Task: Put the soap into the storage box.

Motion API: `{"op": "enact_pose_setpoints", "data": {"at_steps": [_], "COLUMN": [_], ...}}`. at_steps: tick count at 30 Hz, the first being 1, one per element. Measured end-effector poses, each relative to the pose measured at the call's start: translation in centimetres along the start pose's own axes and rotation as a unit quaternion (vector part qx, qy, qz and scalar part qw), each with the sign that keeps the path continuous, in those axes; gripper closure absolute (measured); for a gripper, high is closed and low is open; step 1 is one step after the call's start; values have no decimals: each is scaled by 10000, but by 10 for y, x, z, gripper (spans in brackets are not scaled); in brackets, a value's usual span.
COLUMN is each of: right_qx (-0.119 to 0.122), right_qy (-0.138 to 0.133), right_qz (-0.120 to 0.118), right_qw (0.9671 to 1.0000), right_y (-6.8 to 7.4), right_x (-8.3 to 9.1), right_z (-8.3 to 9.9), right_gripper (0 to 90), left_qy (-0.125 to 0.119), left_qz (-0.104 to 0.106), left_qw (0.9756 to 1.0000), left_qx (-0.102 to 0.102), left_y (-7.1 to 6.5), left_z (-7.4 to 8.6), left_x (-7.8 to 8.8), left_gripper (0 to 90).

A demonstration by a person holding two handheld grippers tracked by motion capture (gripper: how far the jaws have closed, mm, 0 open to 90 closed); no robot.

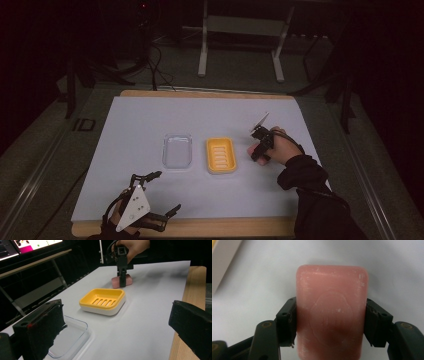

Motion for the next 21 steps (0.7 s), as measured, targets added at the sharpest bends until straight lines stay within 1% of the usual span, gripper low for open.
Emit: {"op": "enact_pose_setpoints", "data": {"at_steps": [1, 2, 3, 5, 6, 8, 9, 12, 13, 14, 15, 18, 19, 20, 21], "right_qx": [-95, -355, -444, -777, -980, -1214, -1347, -1629, -1629, -1734, -1955, -2144, -2171, -2237, -2287], "right_qy": [25, 133, 150, 131, 119, 96, 88, 112, 112, 105, 102, 65, 32, 18, -44], "right_qz": [44, 151, 204, 324, 381, 376, 390, 508, 508, 514, 479, 457, 442, 420, 401], "right_qw": [9999, 9992, 9987, 9964, 9944, 9918, 9901, 9853, 9853, 9835, 9795, 9757, 9751, 9738, 9727], "right_y": [0, -1, -2, -3, -4, -2, -2, -2, -2, -2, -2, -1, -1, 1, 2], "right_x": [0, 2, 4, 9, 13, 18, 22, 30, 30, 33, 39, 47, 49, 52, 55], "right_z": [1, 5, 6, 7, 8, 8, 9, 11, 11, 11, 12, 12, 12, 12, 12], "right_gripper": [377, 377, 377, 378, 377, 378, 377, 378, 378, 378, 378, 379, 379, 379, 379], "left_qy": [6, 8, 6, 7, 5, 3, 3, 8, 8, 5, 8, 19, 33, 41, 43], "left_qz": [-1, -1, 1, 6, 4, 5, -3, -12, -12, -13, -15, -28, -48, -62, -58], "left_qw": [10000, 10000, 10000, 10000, 10000, 10000, 10000, 10000, 10000, 10000, 10000, 10000, 10000, 10000, 10000], "left_qx": [4, 7, 5, -5, -10, -16, -17, -15, -15, -13, -17, -23, -21, -18, -9], "left_y": [0, 0, 0, 0, 0, 0, 0, 0, 0, 0, 0, 0, 1, 1, 1], "left_z": [0, 0, 0, 0, 0, 0, 0, 0, 0, 0, 0, 0, 1, 1, 2], "left_x": [0, 0, 0, -1, -1, -1, 0, -1, -1, -1, -1, -1, -1, -1, -2], "left_gripper": [7, 7, 6, 7, 7, 6, 7, 6, 7, 7, 7, 7, 7, 7, 6]}}
Point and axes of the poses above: each handheld gripper's, and its own axes: x roughly backward along the jaws, z roughly out of its underside, y roughly to its left, the point moved 10 cm from there along -x, roughly forward along the jaws
